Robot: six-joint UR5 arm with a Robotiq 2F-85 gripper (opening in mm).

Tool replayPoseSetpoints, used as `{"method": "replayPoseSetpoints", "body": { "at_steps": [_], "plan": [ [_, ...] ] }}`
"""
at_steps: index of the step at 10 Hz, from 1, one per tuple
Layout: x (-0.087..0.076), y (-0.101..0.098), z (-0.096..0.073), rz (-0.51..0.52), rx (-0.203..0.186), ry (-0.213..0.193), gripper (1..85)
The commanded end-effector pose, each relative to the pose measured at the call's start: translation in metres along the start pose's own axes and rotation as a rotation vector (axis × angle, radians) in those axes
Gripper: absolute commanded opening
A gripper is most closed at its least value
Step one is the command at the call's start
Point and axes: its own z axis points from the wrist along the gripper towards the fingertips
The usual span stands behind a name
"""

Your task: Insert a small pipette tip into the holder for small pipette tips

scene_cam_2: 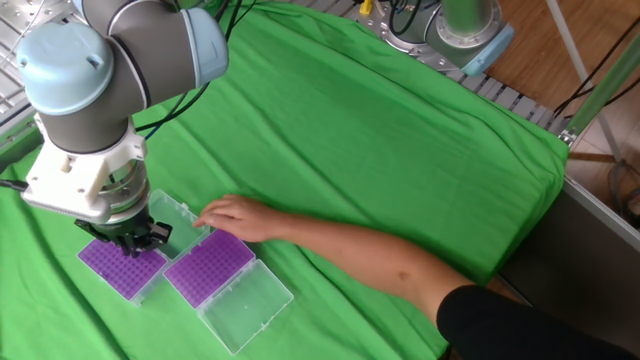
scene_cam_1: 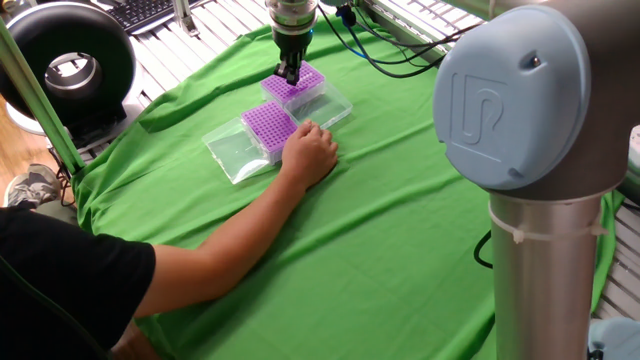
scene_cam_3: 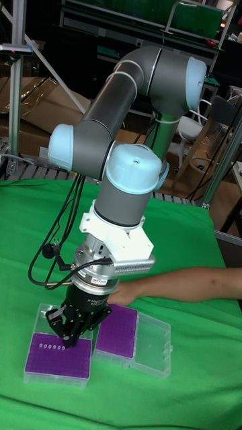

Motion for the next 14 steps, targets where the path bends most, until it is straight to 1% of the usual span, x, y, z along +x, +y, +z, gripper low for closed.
{"method": "replayPoseSetpoints", "body": {
  "at_steps": [1, 3, 9, 10, 11, 12, 13, 14],
  "plan": [
    [-0.002, -0.004, -0.003, -0.020, 0.007, -0.010, 18.7],
    [0.000, -0.007, -0.005, -0.028, 0.017, -0.006, 18.7],
    [0.001, -0.008, -0.010, -0.020, 0.018, -0.003, 18.0],
    [0.006, -0.005, -0.012, -0.002, 0.010, 0.011, 17.0],
    [0.012, 0.000, -0.018, 0.051, -0.007, 0.038, 10.0],
    [0.018, 0.009, -0.025, 0.121, -0.032, 0.069, 1.0],
    [0.025, 0.014, -0.034, 0.168, -0.041, 0.099, 1.0],
    [0.038, 0.025, -0.048, 0.246, -0.066, 0.151, 1.0]
  ]
}}
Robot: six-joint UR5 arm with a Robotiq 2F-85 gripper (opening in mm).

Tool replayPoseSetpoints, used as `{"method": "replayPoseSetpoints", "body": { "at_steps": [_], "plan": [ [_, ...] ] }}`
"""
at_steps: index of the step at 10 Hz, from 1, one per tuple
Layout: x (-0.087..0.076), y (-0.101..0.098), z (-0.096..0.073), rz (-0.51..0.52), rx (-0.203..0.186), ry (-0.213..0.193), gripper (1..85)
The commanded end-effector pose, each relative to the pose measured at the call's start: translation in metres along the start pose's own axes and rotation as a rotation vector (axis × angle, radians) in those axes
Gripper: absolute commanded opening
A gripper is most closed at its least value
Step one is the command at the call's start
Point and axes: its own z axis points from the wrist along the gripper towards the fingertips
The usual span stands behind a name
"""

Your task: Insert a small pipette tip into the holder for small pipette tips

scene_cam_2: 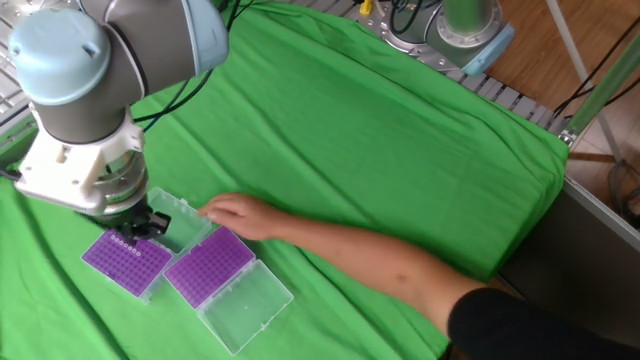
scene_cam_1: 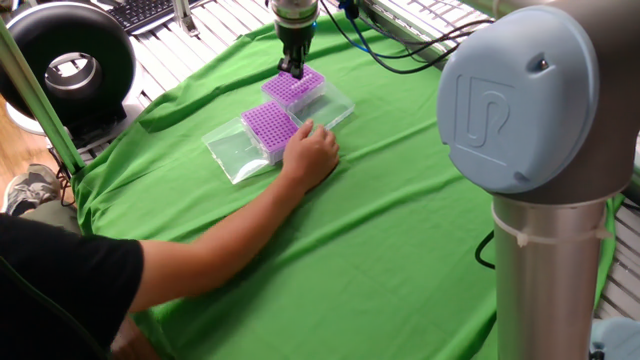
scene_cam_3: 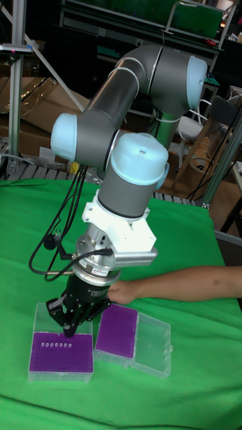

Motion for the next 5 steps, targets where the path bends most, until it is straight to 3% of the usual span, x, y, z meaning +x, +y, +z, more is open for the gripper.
{"method": "replayPoseSetpoints", "body": {
  "at_steps": [1, 3, 5],
  "plan": [
    [0.030, 0.018, -0.031, 0.194, -0.043, 0.102, 1.0],
    [0.038, 0.037, -0.050, 0.343, -0.104, 0.105, 1.0],
    [0.052, 0.035, -0.064, 0.461, -0.102, 0.102, 1.0]
  ]
}}
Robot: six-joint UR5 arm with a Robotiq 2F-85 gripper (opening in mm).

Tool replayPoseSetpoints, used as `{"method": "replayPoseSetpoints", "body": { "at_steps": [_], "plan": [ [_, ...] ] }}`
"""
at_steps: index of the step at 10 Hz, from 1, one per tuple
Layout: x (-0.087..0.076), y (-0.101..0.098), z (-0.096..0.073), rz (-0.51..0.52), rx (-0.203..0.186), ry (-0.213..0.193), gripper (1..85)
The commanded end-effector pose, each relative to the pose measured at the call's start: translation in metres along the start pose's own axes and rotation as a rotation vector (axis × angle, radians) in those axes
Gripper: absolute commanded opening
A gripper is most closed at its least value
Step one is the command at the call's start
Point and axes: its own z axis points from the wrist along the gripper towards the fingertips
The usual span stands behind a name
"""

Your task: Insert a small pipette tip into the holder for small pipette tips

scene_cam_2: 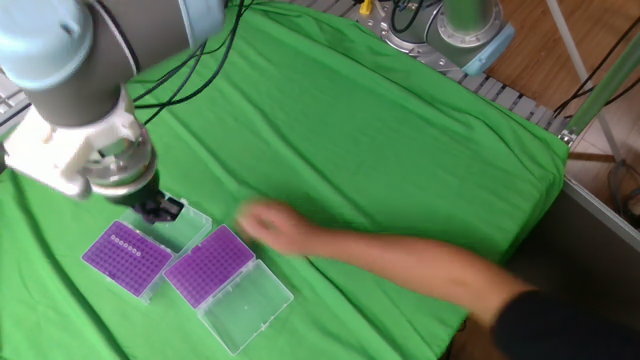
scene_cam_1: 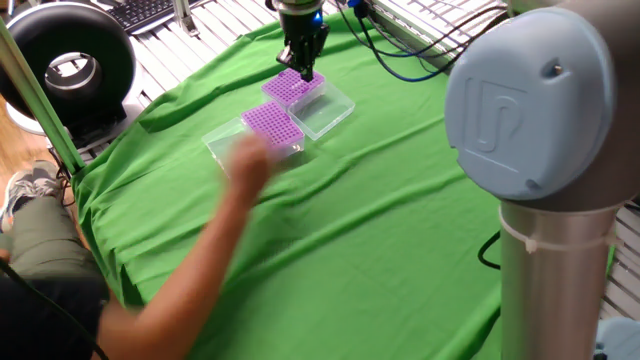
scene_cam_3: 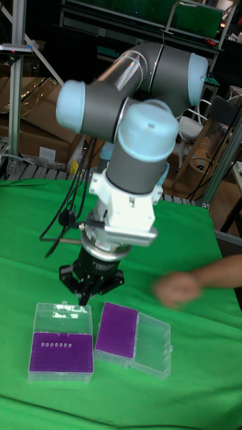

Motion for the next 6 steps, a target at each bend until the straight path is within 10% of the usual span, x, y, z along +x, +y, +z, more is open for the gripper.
{"method": "replayPoseSetpoints", "body": {
  "at_steps": [1, 6],
  "plan": [
    [0.026, 0.002, -0.021, 0.196, -0.036, 0.016, 1.0],
    [0.043, -0.009, -0.006, 0.127, -0.054, 0.041, 1.0]
  ]
}}
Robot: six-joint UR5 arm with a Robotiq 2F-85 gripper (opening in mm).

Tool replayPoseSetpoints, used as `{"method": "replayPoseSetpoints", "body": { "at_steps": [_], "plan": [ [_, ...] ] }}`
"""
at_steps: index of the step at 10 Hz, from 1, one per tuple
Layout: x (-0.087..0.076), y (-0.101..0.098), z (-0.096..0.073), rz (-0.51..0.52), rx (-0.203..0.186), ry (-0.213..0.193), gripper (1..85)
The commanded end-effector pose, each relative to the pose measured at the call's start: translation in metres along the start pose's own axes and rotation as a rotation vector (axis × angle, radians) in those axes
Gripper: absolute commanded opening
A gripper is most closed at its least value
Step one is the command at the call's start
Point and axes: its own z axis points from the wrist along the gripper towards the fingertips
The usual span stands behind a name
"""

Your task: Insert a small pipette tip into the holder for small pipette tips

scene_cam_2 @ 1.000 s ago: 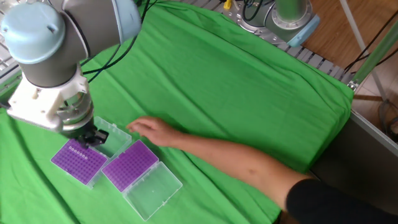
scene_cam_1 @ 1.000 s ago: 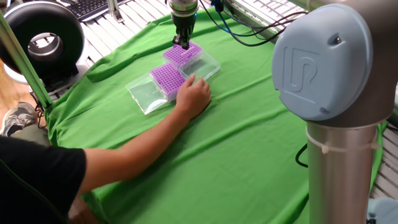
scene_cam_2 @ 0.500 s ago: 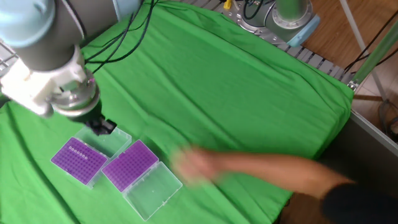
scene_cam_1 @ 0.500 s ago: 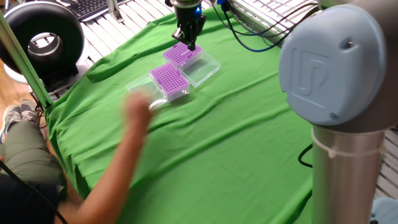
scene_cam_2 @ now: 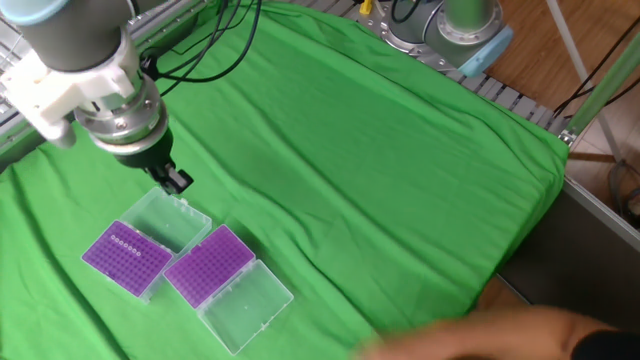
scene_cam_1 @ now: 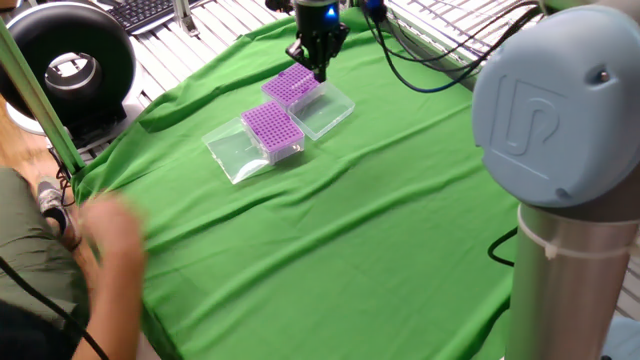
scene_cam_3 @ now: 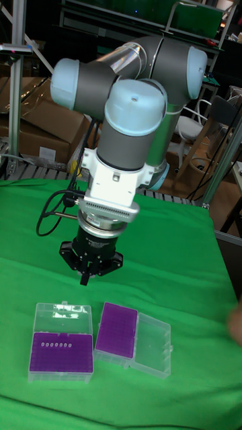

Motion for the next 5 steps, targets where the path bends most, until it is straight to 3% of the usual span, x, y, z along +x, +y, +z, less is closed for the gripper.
{"method": "replayPoseSetpoints", "body": {
  "at_steps": [1, 5],
  "plan": [
    [0.0085, -0.0061, 0.0025, -0.024, 0.010, 0.018, 1.0],
    [0.0111, -0.0058, 0.0028, -0.042, 0.007, 0.027, 1.0]
  ]
}}
